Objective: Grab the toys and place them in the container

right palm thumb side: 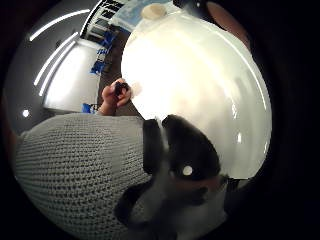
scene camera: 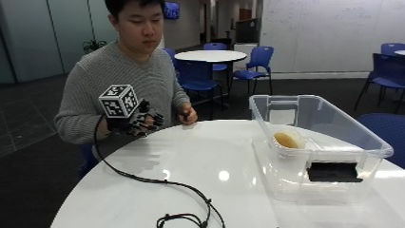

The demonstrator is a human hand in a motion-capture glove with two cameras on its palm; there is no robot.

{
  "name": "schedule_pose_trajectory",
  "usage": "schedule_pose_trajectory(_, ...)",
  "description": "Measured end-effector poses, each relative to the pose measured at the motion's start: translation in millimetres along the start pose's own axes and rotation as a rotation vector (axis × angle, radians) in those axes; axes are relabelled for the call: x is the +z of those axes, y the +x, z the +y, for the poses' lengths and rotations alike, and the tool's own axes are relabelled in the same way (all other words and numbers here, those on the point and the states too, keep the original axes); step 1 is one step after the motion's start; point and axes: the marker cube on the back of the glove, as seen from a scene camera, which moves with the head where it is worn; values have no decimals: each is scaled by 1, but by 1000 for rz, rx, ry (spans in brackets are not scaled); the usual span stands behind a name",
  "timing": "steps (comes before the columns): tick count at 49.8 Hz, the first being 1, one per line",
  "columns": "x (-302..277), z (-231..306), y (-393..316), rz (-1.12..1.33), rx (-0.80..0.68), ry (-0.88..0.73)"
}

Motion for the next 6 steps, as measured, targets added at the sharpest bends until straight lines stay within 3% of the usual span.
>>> schedule_pose_trajectory(6, 2, -9, -1, -5, -10, 2)
